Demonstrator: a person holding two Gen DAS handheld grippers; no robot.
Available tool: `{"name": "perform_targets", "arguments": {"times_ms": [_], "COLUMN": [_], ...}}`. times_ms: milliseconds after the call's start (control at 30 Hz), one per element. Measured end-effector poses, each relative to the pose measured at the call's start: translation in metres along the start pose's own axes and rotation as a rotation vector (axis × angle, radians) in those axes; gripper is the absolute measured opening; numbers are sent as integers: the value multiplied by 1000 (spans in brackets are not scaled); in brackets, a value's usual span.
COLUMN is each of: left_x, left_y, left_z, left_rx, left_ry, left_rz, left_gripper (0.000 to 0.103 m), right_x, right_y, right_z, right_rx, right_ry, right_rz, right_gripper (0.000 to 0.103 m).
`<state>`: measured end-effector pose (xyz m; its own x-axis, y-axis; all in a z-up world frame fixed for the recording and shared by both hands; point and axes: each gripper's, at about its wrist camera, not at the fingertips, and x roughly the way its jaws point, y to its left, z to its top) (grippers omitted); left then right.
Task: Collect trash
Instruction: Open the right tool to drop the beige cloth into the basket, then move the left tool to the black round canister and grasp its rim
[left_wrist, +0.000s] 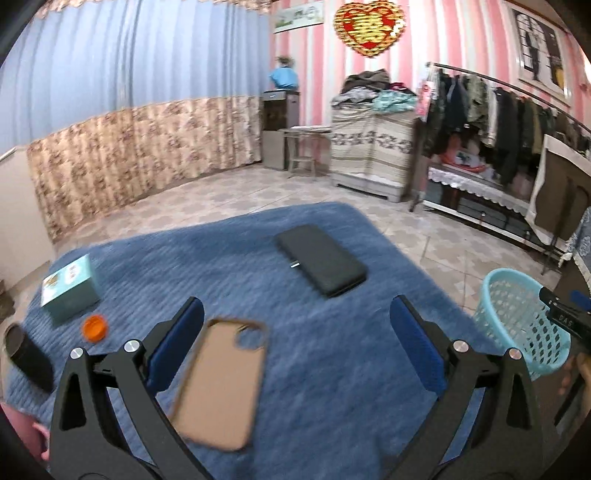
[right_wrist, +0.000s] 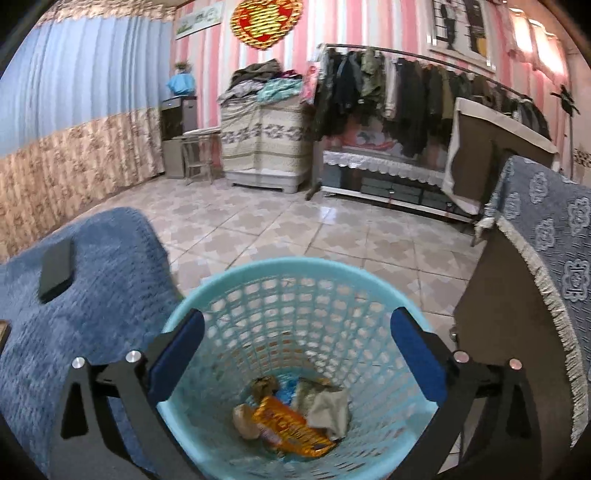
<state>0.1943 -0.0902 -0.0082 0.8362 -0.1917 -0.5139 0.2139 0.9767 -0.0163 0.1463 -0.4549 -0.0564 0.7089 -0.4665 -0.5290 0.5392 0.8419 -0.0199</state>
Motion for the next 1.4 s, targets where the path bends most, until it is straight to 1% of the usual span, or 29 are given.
{"name": "perform_targets", "arguments": {"times_ms": [67, 267, 367, 467, 567, 667, 733, 800, 933, 1067, 1133, 1233, 1300, 1333, 1367, 1400], "left_x": [-8, -34, -47, -56, -60, -60, -56, -49, -30, -12, -7, 2, 7, 9, 12, 13], "left_y": [19, 97, 137, 189, 232, 266, 283, 293, 304, 308, 306, 310, 313, 314, 316, 319], "left_z": [-6, -18, -21, -30, -38, -43, -45, -44, -42, -46, -49, -50, -51, -52, -53, -53], "left_rx": [-15, -90, -119, -187, -264, -341, -379, -396, -402, -400, -412, -424, -427, -428, -430, -435], "left_ry": [1, -8, -19, -1, 15, 42, 62, 90, 137, 201, 214, 243, 262, 271, 279, 287], "left_rz": [31, 145, 225, 314, 391, 425, 450, 464, 481, 485, 477, 465, 453, 449, 441, 432], "left_gripper": [97, 97, 97, 97, 97, 97, 97, 97, 97, 96, 93, 83, 71, 67, 61, 61], "right_x": [-4, -25, -35, -44, -57, -63, -63, -62, -67, -79, -84, -89, -91, -92, -93, -92], "right_y": [11, 46, 67, 87, 111, 130, 143, 155, 178, 210, 227, 253, 272, 280, 289, 297], "right_z": [-3, -15, -19, -23, -26, -33, -40, -47, -55, -49, -46, -45, -45, -46, -45, -43], "right_rx": [-17, -69, -98, -116, -141, -178, -198, -211, -225, -258, -274, -296, -303, -304, -305, -309], "right_ry": [8, 0, -1, 4, -18, -19, 1, 28, 49, 31, 20, 16, 29, 35, 45, 50], "right_rz": [30, 139, 184, 230, 274, 296, 307, 319, 360, 402, 425, 459, 490, 505, 518, 522], "right_gripper": [99, 99, 99, 99, 99, 99, 99, 99, 99, 99, 99, 99, 99, 99, 99, 99]}}
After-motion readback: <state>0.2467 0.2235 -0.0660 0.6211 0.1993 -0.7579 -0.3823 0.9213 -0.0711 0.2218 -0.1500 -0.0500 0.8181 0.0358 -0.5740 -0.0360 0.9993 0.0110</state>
